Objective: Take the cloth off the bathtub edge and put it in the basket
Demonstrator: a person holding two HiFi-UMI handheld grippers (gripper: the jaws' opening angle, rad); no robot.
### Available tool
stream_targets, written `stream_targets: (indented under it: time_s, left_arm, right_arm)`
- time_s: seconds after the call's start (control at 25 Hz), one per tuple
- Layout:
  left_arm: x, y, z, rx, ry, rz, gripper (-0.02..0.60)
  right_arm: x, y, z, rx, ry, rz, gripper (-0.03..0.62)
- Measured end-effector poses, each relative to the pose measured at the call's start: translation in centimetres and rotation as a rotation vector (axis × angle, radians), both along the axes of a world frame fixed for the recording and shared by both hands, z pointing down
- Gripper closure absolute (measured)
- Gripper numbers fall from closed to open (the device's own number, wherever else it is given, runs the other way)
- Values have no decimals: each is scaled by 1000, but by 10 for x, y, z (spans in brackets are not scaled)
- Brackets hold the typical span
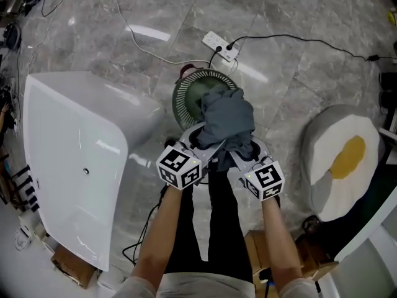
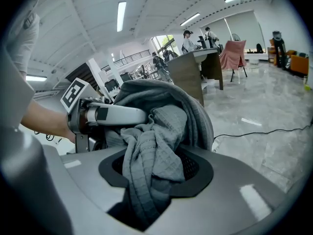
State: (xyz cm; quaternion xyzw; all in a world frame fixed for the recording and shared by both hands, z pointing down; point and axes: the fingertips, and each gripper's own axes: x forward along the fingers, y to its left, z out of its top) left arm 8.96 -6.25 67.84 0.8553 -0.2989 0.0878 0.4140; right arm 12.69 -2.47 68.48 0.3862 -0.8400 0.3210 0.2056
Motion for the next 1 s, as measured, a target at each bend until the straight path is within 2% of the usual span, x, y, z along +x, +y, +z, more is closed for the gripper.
stream_targets:
  time_s: [0.32, 0.6, 0.68, 0.76, 1.0]
  left_arm:
    - [-27, -11, 33, -51, -49, -62, 318]
    - [-55, -23, 59, -101, -124, -100, 319]
    - [-62, -27, 66, -119, -133, -128, 319]
    - [-67, -33, 72, -126, -149, -150, 318]
    - [-78, -28, 98, -150, -258, -130, 308]
  right_arm:
    - [-22, -14, 34, -52, 41, -91, 424]
    - [-45, -27, 57, -101, 82, -110, 431]
    - [-50, -32, 62, -112, 86, -102, 459]
    - [-54, -37, 66, -124, 84, -96, 516]
    - [-60, -35, 95, -199, 128, -107, 526]
